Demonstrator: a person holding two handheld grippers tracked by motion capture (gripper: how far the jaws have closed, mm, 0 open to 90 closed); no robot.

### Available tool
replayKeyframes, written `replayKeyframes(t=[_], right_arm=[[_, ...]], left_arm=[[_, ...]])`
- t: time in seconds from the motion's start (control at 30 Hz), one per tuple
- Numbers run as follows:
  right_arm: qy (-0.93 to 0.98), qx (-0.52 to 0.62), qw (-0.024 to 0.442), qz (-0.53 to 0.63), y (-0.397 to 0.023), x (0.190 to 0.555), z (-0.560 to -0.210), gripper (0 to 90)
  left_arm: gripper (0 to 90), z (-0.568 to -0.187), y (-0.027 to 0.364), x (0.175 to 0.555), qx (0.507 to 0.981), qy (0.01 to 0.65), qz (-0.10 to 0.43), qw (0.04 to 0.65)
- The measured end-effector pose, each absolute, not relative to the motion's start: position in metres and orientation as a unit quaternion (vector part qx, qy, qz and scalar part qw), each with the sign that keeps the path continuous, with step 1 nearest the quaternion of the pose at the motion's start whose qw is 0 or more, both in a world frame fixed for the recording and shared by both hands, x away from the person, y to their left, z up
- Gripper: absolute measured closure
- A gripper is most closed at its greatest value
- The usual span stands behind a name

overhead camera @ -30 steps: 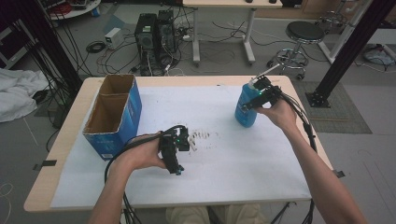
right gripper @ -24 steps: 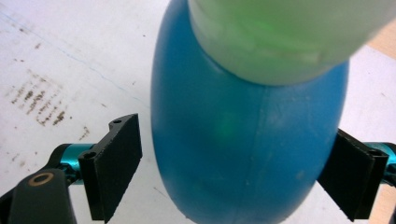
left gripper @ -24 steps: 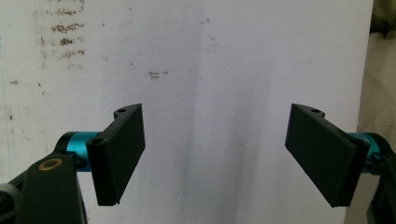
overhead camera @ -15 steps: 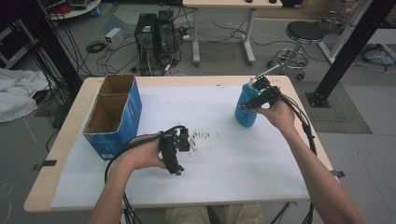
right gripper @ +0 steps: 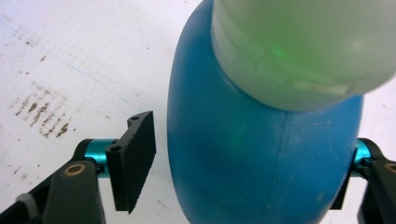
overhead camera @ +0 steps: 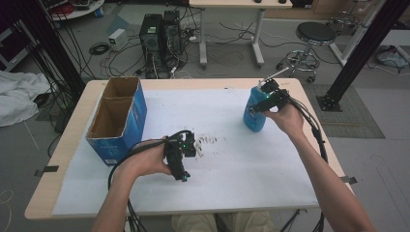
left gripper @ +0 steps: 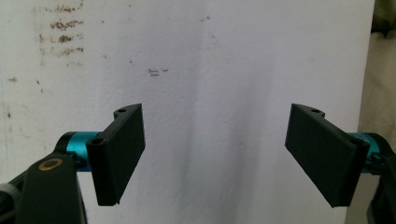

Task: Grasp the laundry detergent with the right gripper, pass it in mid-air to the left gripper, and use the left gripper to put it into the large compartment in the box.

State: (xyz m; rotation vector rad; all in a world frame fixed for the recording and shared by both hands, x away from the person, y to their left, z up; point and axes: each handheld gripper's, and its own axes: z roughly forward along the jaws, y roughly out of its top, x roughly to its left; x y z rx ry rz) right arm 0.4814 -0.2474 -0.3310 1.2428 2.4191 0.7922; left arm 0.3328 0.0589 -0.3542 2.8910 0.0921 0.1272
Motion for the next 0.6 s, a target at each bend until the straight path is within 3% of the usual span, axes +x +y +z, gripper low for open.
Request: replayKeyframes(t=[0.6], right_arm=[[0.845, 0.434, 0.159, 0.269, -0.2483, 0.4834, -0.3333, 33.4]], left_arm=[[20.1, -0.3554, 0.0582, 0.3337, 0.991, 0.029, 0.045, 0.123]])
